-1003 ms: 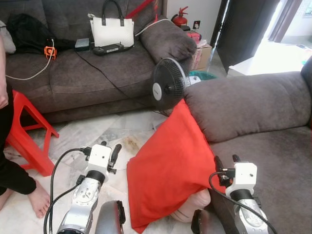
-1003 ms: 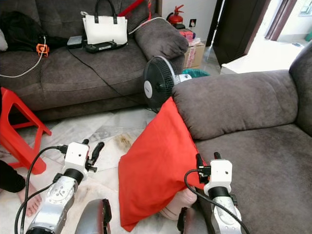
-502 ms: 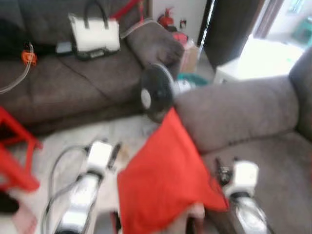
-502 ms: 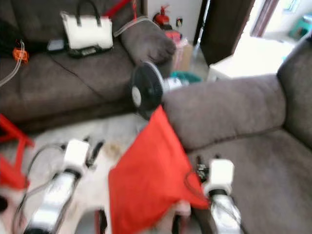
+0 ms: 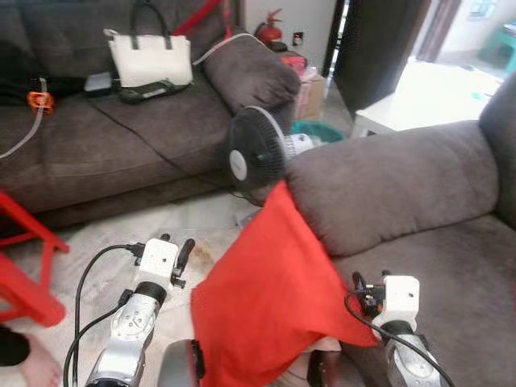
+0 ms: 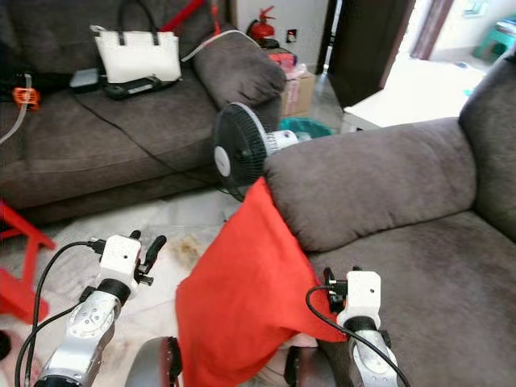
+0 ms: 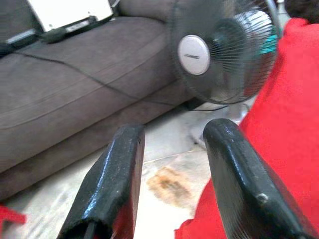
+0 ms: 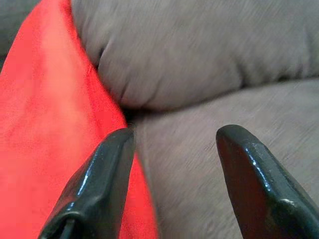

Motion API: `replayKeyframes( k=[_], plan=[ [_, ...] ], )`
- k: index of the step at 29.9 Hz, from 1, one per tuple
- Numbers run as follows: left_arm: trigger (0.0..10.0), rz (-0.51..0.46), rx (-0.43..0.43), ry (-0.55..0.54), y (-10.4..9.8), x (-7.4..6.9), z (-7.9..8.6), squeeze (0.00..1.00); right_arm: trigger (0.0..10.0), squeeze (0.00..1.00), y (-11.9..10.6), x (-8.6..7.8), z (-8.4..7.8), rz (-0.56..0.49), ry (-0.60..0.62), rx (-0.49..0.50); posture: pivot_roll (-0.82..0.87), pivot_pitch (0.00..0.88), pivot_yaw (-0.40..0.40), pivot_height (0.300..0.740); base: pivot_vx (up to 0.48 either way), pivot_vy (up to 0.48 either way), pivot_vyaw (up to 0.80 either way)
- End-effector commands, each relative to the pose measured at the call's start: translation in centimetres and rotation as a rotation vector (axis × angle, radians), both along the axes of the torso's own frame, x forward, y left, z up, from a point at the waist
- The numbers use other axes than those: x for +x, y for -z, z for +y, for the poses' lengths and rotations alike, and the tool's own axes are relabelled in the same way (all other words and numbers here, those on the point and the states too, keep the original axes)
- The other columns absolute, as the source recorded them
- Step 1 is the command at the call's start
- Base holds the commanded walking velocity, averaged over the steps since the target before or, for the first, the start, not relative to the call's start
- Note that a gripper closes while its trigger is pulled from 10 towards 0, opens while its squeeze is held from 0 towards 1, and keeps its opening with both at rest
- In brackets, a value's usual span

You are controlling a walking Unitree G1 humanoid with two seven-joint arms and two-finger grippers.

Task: Move the pillow to the sofa from floor

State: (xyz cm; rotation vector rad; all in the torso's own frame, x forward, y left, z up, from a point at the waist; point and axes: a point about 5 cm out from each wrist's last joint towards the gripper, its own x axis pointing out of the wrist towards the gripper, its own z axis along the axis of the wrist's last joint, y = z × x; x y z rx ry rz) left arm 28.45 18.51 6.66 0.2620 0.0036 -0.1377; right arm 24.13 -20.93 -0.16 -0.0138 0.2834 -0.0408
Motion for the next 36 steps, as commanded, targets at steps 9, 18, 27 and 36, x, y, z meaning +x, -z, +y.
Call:
replayKeyframes(
  k=[9, 18, 27, 36],
  plan=[
    [10.0, 0.035, -0.009, -0.014, 0.6, 0.0, 0.2, 0.00, 10.0, 1.00, 1.0, 0.3, -1.4, 0.112, 0.046, 0.215, 0.08, 0.000, -0.038, 0.552, 0.000, 0.000, 0.00],
    [10.0, 0.042, -0.011, -0.018, 0.7, 0.2, 0.2, 0.00, 10.0, 1.00, 0.9, 0.0, -2.9, 0.142, 0.028, 0.423, 0.07, 0.000, -0.039, 0.552, 0.000, 0.000, 0.00],
    [10.0, 0.043, -0.012, -0.020, 0.8, 0.2, 0.2, 0.00, 10.0, 1.00, -0.6, 0.7, -3.5, 0.040, 0.028, 0.658, 0.07, 0.000, -0.043, 0.552, 0.000, 0.000, 0.00],
    [10.0, 0.043, -0.013, -0.020, 0.9, 0.3, 0.2, 0.00, 10.0, 0.00, 1.1, -1.2, -2.8, 0.183, -0.125, 0.400, 0.07, 0.000, -0.046, 0.552, 0.000, 0.000, 0.00]
  ],
)
